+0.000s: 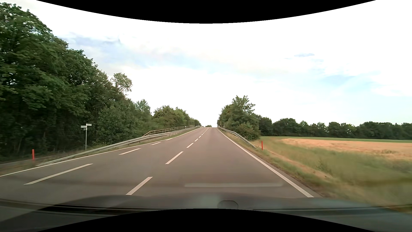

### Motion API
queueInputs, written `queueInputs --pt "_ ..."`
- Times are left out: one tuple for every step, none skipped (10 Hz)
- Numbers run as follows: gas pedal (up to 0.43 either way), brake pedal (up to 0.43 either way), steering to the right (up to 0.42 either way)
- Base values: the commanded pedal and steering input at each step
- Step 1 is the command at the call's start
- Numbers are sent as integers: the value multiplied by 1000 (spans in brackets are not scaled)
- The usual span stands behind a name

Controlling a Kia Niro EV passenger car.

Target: Follow the waypoints while adhering to traffic rules and regulations

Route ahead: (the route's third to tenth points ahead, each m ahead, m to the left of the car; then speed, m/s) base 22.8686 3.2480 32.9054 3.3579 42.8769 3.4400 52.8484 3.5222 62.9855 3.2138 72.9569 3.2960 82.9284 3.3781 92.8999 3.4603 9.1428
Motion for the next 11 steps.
queueInputs --pt "461 0 3" --pt "461 0 -2" --pt "480 0 -4" --pt "500 0 -4" --pt "520 0 -3" --pt "520 0 -3" --pt "531 0 -3" --pt "531 0 -3" --pt "531 0 -3" --pt "531 0 -2" --pt "531 0 -2"
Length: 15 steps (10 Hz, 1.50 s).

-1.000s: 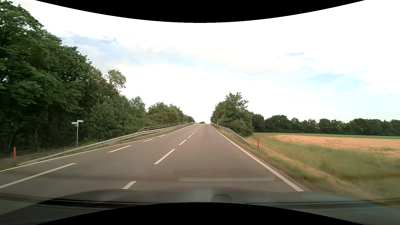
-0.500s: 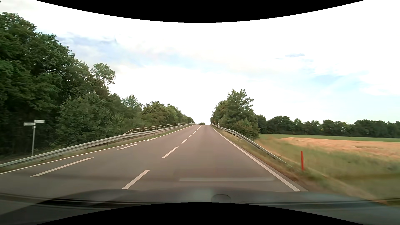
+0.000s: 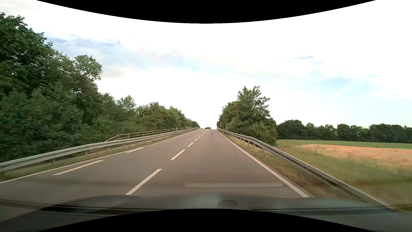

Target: Follow the waypoints while adhering to traffic rules and regulations

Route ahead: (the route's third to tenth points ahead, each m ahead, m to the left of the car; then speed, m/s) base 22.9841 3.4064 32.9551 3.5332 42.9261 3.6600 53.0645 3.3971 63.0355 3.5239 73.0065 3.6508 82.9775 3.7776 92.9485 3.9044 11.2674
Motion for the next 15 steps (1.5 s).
queueInputs --pt "531 0 -3" --pt "531 0 -2" --pt "531 0 -2" --pt "531 0 -3" --pt "531 0 -2" --pt "531 0 -2" --pt "531 0 -2" --pt "531 0 -2" --pt "531 0 -2" --pt "531 0 -4" --pt "531 0 -5" --pt "531 0 -5" --pt "531 0 -6" --pt "531 0 -7" --pt "531 0 -7"
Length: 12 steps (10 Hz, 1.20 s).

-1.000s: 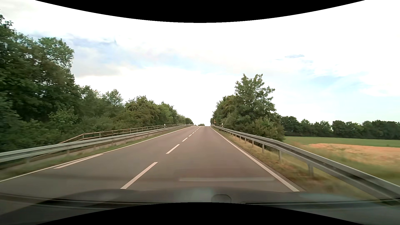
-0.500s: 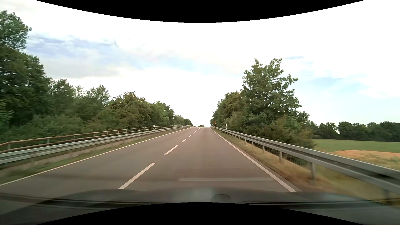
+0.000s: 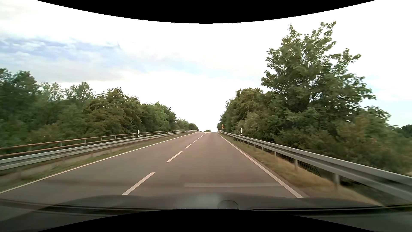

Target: Follow the waypoints while adhering to traffic rules and regulations

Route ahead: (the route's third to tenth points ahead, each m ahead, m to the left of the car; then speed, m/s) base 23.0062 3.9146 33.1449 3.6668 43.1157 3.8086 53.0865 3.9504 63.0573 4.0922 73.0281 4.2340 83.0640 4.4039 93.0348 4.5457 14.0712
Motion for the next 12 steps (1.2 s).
queueInputs --pt "531 0 -7" --pt "520 0 -7" --pt "488 0 -7" --pt "488 0 -6" --pt "449 0 -5" --pt "398 0 -2" --pt "358 0 -2" --pt "350 0 -2" --pt "350 0 -2" --pt "350 0 -2" --pt "350 0 -2" --pt "350 0 -3"
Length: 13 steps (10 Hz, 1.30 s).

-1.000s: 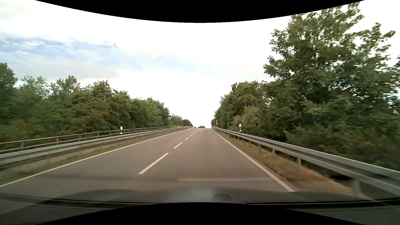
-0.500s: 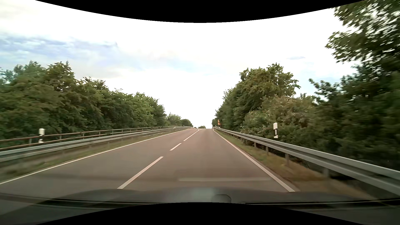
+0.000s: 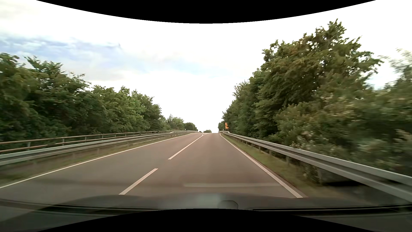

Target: Follow the waypoints while adhering to traffic rules and regulations

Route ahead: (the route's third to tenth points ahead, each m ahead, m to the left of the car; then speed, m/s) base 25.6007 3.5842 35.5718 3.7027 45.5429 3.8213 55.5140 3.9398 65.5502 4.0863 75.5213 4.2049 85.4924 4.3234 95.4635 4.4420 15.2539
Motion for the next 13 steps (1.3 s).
queueInputs --pt "350 0 -5" --pt "350 0 -5" --pt "319 0 -5" --pt "299 0 -5" --pt "299 0 -5" --pt "260 0 -4" --pt "260 0 -4" --pt "260 0 -4" --pt "268 0 -4" --pt "280 0 -3" --pt "299 0 -2" --pt "299 0 -1" --pt "299 0 0"
